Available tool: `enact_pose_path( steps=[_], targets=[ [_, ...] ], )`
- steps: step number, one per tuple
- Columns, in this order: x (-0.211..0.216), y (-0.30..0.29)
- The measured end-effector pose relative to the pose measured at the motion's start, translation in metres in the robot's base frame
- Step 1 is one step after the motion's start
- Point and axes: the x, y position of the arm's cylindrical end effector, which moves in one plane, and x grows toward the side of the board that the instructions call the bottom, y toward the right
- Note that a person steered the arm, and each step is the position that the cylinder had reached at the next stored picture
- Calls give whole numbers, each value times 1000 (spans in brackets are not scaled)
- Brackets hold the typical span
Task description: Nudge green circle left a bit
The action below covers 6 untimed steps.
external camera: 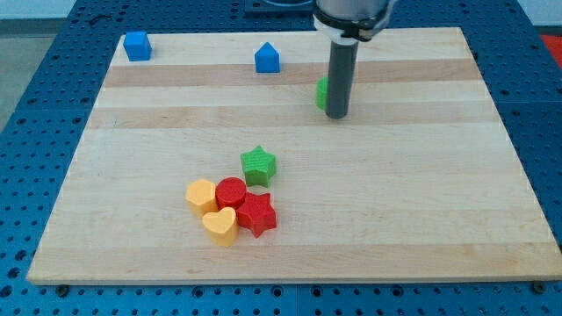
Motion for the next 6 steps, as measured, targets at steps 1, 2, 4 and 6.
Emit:
enact_pose_path(
  steps=[1,2,4,6],
  targets=[
    [-10,-9],
    [-10,9],
    [-23,34],
    [-40,18]
  ],
)
